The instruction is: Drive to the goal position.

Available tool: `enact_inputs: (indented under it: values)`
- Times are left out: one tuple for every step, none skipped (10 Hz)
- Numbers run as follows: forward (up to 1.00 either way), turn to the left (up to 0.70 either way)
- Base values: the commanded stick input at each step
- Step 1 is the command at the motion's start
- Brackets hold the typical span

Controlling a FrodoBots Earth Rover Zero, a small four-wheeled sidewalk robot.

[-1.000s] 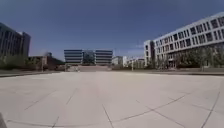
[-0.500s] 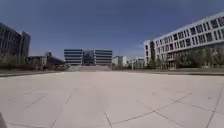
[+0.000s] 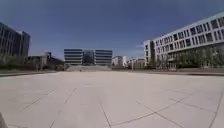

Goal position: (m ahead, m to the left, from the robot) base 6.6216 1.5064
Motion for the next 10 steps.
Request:
enact_inputs:
  values:
    - [0.09, -0.05]
    - [0.09, -0.05]
    - [0.09, -0.05]
    - [0.09, -0.05]
    - [0.09, -0.05]
    - [0.09, -0.05]
    - [0.09, -0.05]
    - [0.09, -0.05]
    - [0.09, -0.05]
    - [0.09, -0.05]
